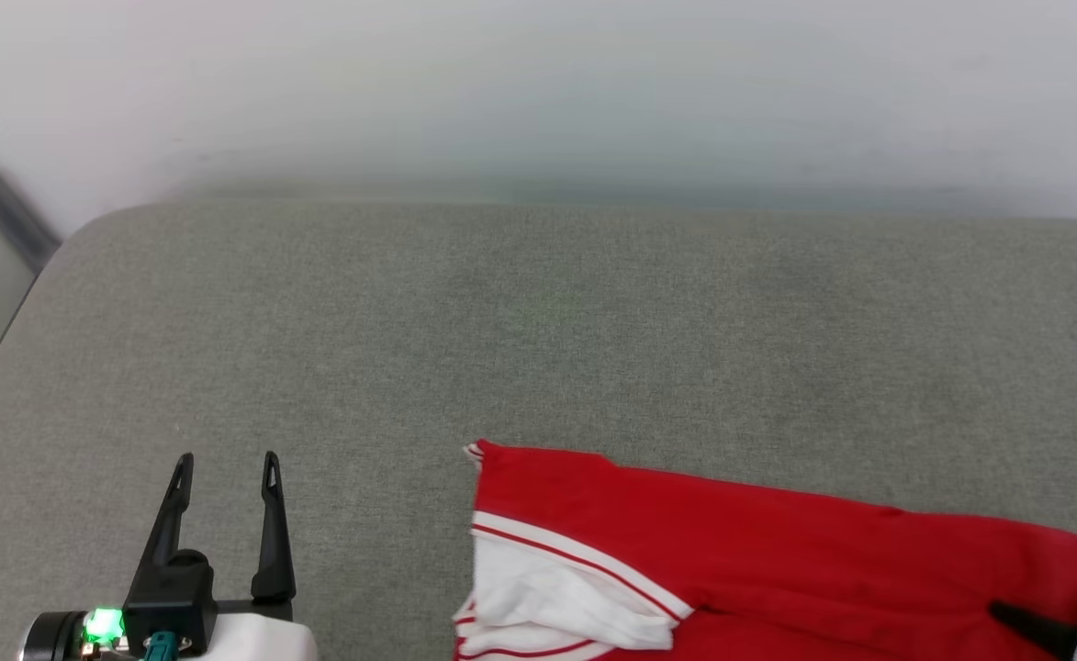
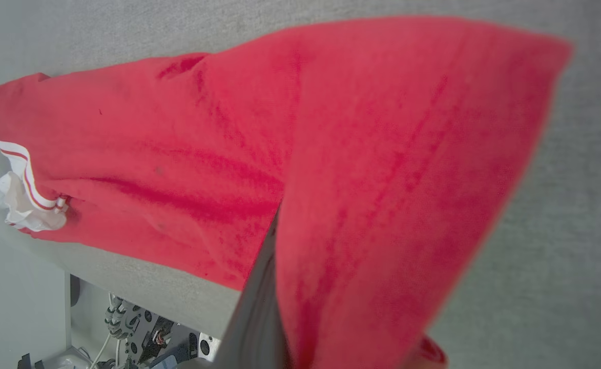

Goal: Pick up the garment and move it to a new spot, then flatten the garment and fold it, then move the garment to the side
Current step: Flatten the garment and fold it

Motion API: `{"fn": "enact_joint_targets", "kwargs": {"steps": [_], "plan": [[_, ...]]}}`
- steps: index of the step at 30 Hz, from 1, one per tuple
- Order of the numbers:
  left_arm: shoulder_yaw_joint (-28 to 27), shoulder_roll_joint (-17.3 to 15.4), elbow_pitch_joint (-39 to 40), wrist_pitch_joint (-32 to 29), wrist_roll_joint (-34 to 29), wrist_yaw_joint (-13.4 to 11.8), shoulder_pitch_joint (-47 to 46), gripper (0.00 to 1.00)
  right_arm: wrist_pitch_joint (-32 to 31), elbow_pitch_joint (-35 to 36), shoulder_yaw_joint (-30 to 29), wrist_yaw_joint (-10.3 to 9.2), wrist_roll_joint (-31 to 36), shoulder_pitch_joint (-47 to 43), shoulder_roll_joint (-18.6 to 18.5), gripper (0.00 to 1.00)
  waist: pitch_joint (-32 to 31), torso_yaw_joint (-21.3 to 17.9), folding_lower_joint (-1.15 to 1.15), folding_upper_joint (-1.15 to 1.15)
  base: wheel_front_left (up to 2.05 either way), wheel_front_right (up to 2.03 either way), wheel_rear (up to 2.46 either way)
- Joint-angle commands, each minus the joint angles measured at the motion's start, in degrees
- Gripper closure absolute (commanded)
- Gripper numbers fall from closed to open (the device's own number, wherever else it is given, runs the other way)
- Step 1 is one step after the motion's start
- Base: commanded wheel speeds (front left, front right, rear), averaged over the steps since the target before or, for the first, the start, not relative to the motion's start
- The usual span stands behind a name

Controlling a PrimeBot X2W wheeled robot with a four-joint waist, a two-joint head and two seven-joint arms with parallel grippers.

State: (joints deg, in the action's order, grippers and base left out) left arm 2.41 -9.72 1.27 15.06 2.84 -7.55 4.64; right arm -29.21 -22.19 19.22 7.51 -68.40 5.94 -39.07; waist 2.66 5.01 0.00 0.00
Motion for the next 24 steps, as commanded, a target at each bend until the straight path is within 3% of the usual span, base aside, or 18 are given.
{"fn": "enact_joint_targets", "kwargs": {"steps": [1,9,16,24], "plan": [[-0.4,0.3,0.0,0.1,-0.2,0.2,0.7,0.0,0.1,-0.4,-0.5,-0.04,0.4,-0.6,-1.0,1.0,-0.5,-0.2,0.0,0.0,0.0,0.0,0.0],[-1.3,0.8,-0.9,0.1,-1.3,1.6,2.7,0.0,-3.3,1.1,-3.0,-0.03,0.1,-2.5,-5.0,1.0,-2.5,-0.8,0.0,0.0,0.0,0.0,0.0],[-1.9,1.5,-0.7,0.1,-1.7,2.4,3.5,0.0,-6.4,12.6,-3.5,-0.02,-0.6,-3.2,-1.8,1.0,-3.1,-1.2,0.0,0.0,0.0,0.0,0.0],[-1.7,2.4,-0.9,0.1,-1.8,3.3,3.1,0.0,-11.6,22.4,0.5,-0.02,5.3,0.4,3.5,1.0,-2.7,-0.8,0.0,0.0,0.0,0.0,0.0]]}}
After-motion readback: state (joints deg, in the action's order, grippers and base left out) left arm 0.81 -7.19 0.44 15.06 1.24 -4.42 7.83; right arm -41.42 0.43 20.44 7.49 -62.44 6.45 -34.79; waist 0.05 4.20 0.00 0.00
